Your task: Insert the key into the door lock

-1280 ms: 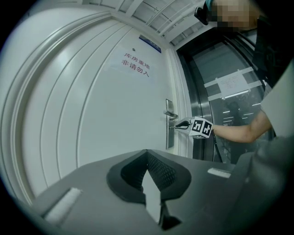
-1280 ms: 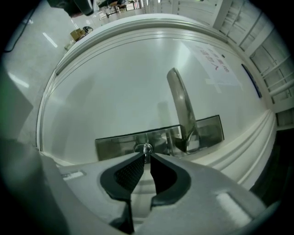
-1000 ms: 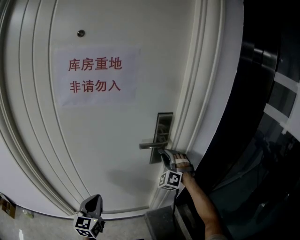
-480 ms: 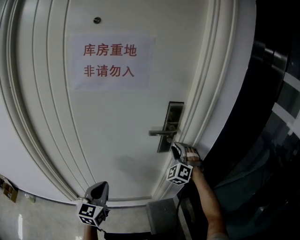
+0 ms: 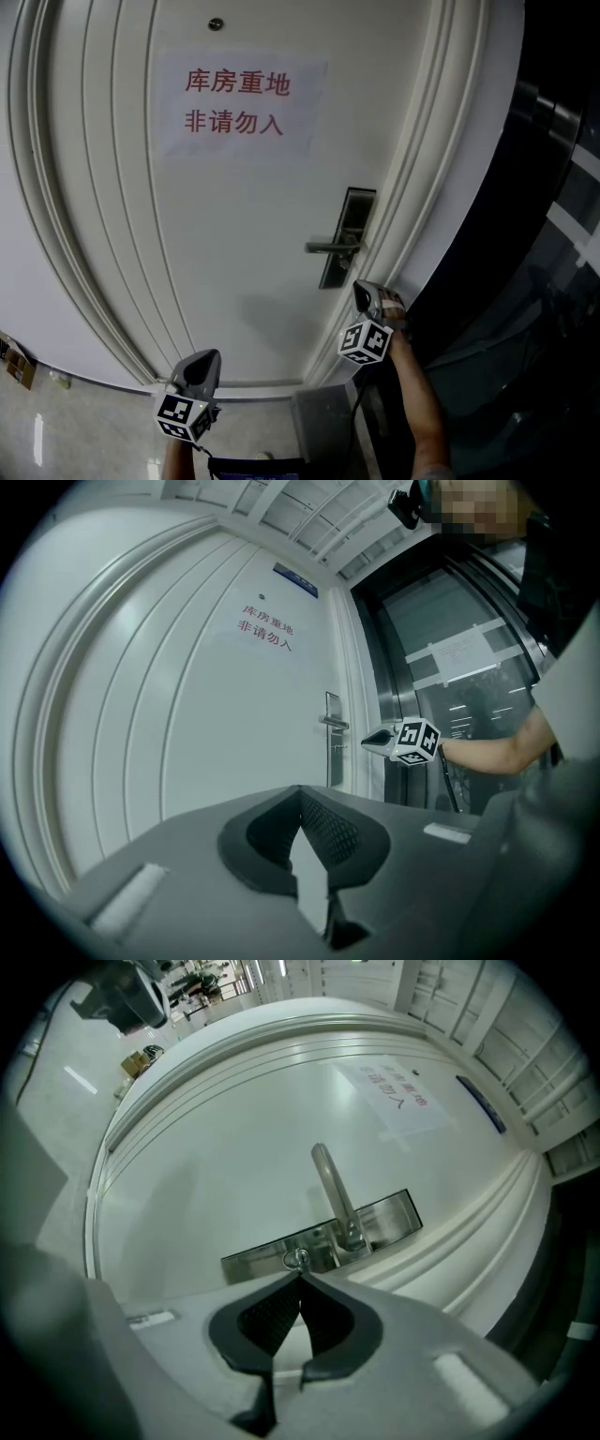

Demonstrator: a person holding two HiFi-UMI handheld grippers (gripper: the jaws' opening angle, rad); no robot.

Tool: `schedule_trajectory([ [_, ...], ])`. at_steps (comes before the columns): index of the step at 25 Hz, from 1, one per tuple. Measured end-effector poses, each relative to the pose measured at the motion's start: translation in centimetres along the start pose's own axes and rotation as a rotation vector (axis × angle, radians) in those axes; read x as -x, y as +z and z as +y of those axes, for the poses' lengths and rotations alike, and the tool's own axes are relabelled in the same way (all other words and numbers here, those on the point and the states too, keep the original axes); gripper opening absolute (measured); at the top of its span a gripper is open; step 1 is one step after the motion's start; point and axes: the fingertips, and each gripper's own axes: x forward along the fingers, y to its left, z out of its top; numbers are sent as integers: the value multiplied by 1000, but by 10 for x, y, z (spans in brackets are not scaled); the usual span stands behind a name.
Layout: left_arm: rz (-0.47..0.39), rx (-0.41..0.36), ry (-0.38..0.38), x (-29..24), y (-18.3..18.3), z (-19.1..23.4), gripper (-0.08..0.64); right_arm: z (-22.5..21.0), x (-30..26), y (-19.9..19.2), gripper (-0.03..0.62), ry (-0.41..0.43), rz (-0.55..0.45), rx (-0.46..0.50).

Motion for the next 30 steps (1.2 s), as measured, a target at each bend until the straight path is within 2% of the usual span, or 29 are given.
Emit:
schedule_trajectory([
  [5,0,4,-3,9,1,0,3,6,8,4,2,18,13,-4],
  [8,-3,1,-7,15,2,-1,3,4,18,10,2,21,-4,-60],
  [15,-2,0,-34,23,6,-3,3,-11,63,34,2,-2,-104,-411],
  [22,11,-7,-96,29,4,-20,3,0,105,27,2,-11,-132,-718],
  [25,15,-8,-126,32,2,-27,3,9,123,25,2,0,-134,-803],
  [30,14,-4,-165,39,2,-41,3,34,157,37,2,40,-152,-880],
])
